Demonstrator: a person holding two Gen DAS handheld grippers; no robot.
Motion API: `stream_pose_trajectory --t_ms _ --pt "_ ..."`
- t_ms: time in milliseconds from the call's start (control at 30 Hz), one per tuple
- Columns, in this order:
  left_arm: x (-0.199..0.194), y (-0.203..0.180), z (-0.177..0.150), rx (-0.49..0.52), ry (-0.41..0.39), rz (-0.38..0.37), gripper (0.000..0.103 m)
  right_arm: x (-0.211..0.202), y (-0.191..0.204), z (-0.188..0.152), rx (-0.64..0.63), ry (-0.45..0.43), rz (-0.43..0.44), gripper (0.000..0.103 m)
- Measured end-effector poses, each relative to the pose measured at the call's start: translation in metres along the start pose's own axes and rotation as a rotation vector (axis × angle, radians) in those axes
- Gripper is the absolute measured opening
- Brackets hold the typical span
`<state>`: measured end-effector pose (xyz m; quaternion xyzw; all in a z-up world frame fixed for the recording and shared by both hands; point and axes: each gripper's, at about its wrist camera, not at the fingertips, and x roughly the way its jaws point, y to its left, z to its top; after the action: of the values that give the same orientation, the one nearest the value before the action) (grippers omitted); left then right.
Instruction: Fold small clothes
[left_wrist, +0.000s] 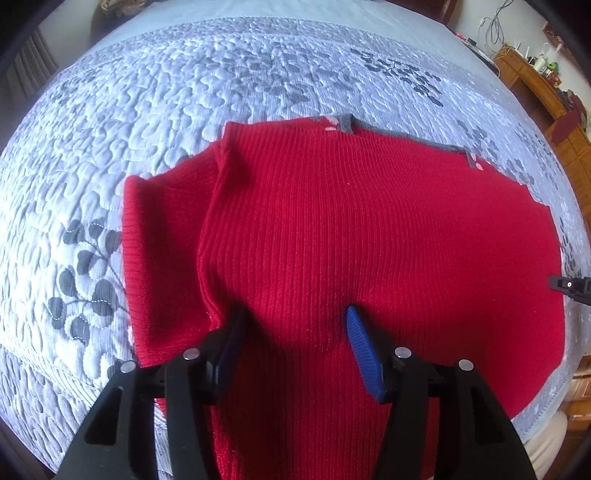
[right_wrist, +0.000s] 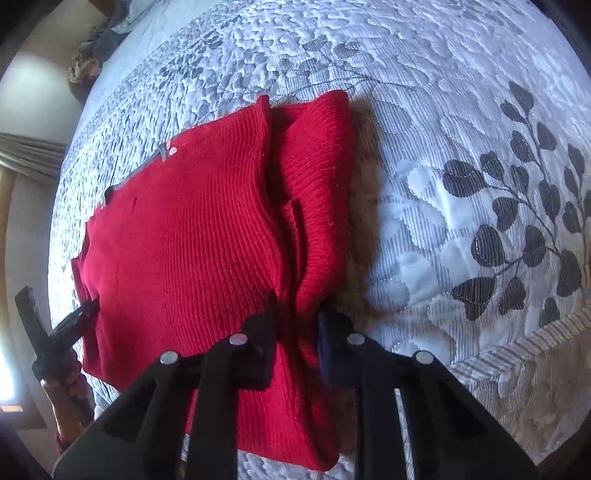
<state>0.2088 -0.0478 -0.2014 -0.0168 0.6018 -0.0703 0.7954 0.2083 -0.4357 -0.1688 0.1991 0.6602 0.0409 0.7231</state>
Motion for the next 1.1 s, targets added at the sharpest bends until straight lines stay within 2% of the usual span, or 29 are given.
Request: stream_pose_trajectory --t_ms 133,233,300,367,533,667,800,867,900,933,1000,1100 --pt "-0.016 0.001 0.002 -0.002 0.002 0.005 0.056 -0.031 0.03 -0.002 -0.043 -0.056 -0.016 0.015" --pt "-0.037 0.01 -0.003 -0.018 -0.039 -0.014 0.056 -0.052 0.073 -0.004 -0.115 -0.083 -0.044 0.015" --pt "-0.052 0.018 -0.006 -0.03 -0.07 -0.039 0.057 -0.057 0.102 -0.004 -0.168 -0.086 -0.065 0.015" --pt "-0.065 0.03 -0.011 -0.046 -0.095 -0.095 0.057 -0.059 0.132 -0.005 -0.218 -0.091 -0.075 0.015" --pt "-0.079 0.05 -0.022 -0.066 -0.122 -0.225 0.057 -0.045 0.221 -0.017 -0.355 -0.075 -0.054 0.015" --pt "-0.074 0.059 -0.029 -0.053 -0.121 -0.236 0.057 -0.006 0.283 -0.032 -0.466 -0.026 -0.057 0.015" --pt "-0.06 0.073 -0.033 -0.086 -0.088 -0.234 0.057 0.039 0.307 -0.045 -0.51 0.048 -0.103 0.019" --pt "-0.054 0.079 -0.035 -0.106 -0.071 -0.231 0.057 0.046 0.307 -0.049 -0.5 0.075 -0.08 0.024" --pt "-0.053 0.082 -0.036 -0.113 -0.066 -0.229 0.057 0.044 0.306 -0.052 -0.501 0.072 -0.066 0.024" --pt "-0.052 0.086 -0.037 -0.118 -0.064 -0.228 0.057 0.039 0.304 -0.053 -0.504 0.063 -0.058 0.031" --pt "-0.052 0.09 -0.038 -0.121 -0.061 -0.225 0.057 0.024 0.299 -0.055 -0.508 0.028 -0.048 0.037" --pt "-0.063 0.094 -0.034 -0.133 -0.084 -0.228 0.057 0.001 0.286 -0.06 -0.513 0.001 -0.019 0.038"
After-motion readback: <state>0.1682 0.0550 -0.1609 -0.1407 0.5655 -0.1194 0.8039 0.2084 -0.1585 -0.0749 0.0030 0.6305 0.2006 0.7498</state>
